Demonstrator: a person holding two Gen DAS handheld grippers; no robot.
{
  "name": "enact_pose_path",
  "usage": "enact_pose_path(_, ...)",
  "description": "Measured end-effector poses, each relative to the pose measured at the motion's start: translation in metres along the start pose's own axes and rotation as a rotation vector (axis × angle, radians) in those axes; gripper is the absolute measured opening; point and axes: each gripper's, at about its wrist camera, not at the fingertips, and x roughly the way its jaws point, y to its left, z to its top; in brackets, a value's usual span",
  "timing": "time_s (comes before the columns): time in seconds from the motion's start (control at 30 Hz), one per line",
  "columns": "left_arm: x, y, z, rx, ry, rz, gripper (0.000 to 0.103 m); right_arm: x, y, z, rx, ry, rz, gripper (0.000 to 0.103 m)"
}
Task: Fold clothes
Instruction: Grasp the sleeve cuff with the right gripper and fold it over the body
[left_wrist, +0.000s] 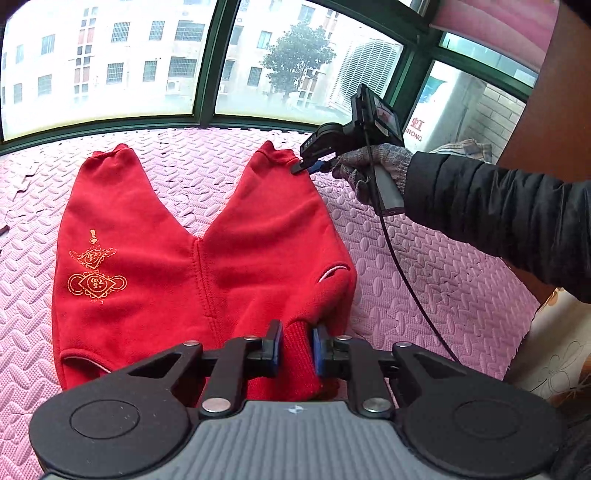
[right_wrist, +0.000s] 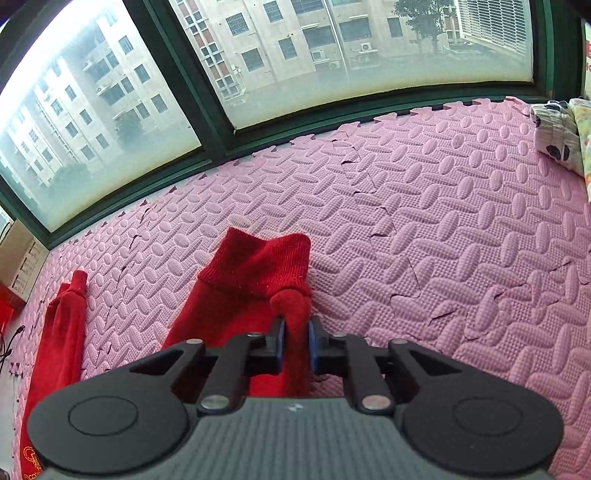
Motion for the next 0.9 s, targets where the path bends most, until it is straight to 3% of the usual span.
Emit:
enact_pose_path(0.3, -0.024, 0.028, -0.008, -0.12, -0.059, 0.005, 0.016, -0.028, 0.059, 0.032, -0.074, -0.067, 0.008, 0.009)
enact_pose_path(0.6, -0.053, 0.066, -0.032, -0.28, -0.125, 0.012, 0.013, -0.023, 0.164, 0.05, -0.191, -0.107, 0.021, 0.009)
enact_pose_path(0.9, -0.078, 0.098, -0.057, -0.406, -0.189, 0.037, 0.011, 0.016, 0.288, 0.031, -0.365, -0.096, -0.001, 0.009)
